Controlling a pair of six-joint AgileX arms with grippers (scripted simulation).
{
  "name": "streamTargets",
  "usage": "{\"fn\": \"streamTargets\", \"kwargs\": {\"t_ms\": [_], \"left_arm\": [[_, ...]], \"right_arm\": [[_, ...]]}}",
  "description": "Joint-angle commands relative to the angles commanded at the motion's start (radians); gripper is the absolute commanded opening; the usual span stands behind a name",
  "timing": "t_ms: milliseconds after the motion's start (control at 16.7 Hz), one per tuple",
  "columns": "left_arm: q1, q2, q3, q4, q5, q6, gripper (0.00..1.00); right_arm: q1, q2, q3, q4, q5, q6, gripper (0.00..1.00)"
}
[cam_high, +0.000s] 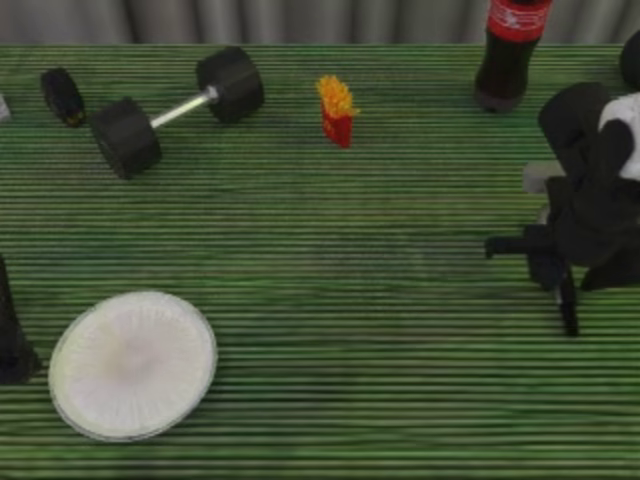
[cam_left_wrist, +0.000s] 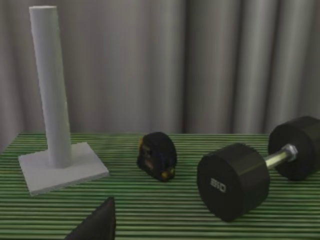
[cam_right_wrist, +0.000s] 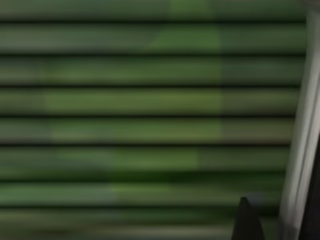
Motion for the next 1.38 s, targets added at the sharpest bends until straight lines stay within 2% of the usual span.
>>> {"fn": "streamTargets", "kwargs": {"t_ms": [180, 240, 360, 540, 840, 1380], "left_arm": [[0.000, 0.000, 0.000, 0.000, 0.000, 0.000, 1.00], [0.000, 0.000, 0.000, 0.000, 0.000, 0.000, 1.00], [0.000, 0.000, 0.000, 0.000, 0.000, 0.000, 1.00], [0.000, 0.000, 0.000, 0.000, 0.000, 0.000, 1.00], [0.000, 0.000, 0.000, 0.000, 0.000, 0.000, 1.00], [0.000, 0.000, 0.000, 0.000, 0.000, 0.000, 1.00]], "right_arm": [[0.000, 0.000, 0.000, 0.000, 0.000, 0.000, 0.00], [-0.008, -0.068, 0.010, -0.052, 0.067, -0.029, 0.00], [-0.007, -0.070, 0.007, -0.040, 0.062, -0.032, 0.00], [-0.007, -0.086, -0.010, 0.055, 0.023, -0.049, 0.00], [-0.013, -0.143, -0.084, 0.378, -0.102, -0.099, 0.00], [-0.026, -0.322, -0.300, 1.158, -0.388, -0.224, 0.00]]}}
